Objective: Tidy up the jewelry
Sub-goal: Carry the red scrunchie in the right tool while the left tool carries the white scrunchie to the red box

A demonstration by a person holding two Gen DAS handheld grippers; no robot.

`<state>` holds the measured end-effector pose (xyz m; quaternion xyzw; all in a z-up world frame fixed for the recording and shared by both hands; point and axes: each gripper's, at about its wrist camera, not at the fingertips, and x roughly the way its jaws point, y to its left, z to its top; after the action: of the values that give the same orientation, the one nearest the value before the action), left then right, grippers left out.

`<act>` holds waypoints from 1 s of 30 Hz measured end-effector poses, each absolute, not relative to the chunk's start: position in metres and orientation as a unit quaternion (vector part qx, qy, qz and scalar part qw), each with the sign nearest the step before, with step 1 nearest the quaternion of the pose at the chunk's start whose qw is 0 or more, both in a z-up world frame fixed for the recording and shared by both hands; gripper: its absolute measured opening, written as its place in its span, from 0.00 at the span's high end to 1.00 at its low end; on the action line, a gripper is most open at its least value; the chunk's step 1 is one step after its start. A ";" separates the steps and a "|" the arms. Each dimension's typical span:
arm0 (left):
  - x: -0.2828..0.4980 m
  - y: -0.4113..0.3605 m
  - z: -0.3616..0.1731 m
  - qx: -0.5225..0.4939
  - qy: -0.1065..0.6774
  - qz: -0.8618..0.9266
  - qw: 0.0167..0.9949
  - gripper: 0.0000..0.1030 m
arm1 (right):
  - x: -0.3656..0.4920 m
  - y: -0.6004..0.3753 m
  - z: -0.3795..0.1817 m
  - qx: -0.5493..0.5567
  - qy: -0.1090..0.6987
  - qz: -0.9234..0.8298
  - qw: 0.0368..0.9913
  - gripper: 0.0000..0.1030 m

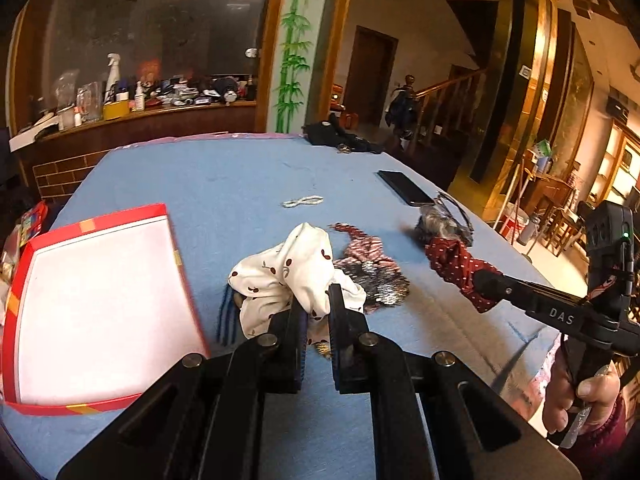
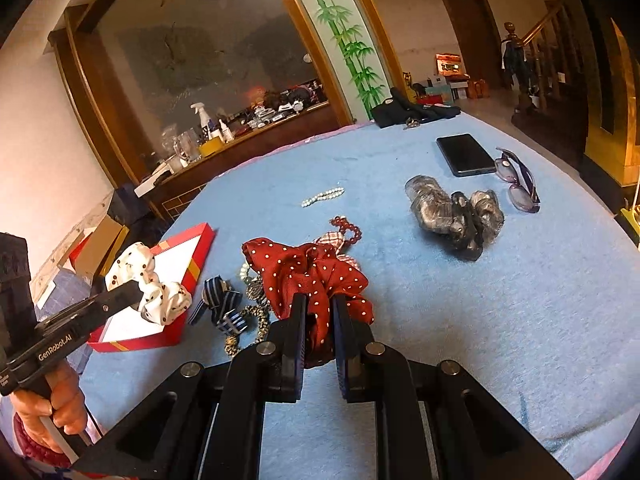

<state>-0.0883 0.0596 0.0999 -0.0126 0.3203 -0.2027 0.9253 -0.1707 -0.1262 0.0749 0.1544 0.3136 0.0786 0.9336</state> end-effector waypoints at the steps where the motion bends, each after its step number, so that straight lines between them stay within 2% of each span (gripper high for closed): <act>1: -0.088 0.064 0.099 -0.015 0.322 -0.199 0.926 0.91 | -0.171 -0.125 0.075 0.153 0.314 0.079 0.934 0.87; 15: -0.086 0.123 0.101 -0.042 0.317 -0.149 0.936 0.91 | -0.161 -0.090 0.084 0.127 0.323 0.108 0.932 0.87; 30: -0.065 0.212 0.112 -0.066 0.312 -0.077 0.945 0.91 | -0.117 0.020 0.111 0.060 0.337 0.205 0.917 0.87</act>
<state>-0.0646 0.2116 0.1115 -0.0662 0.3120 -0.0770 0.9446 -0.1167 0.0201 0.1113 0.0596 0.3370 0.2047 0.9171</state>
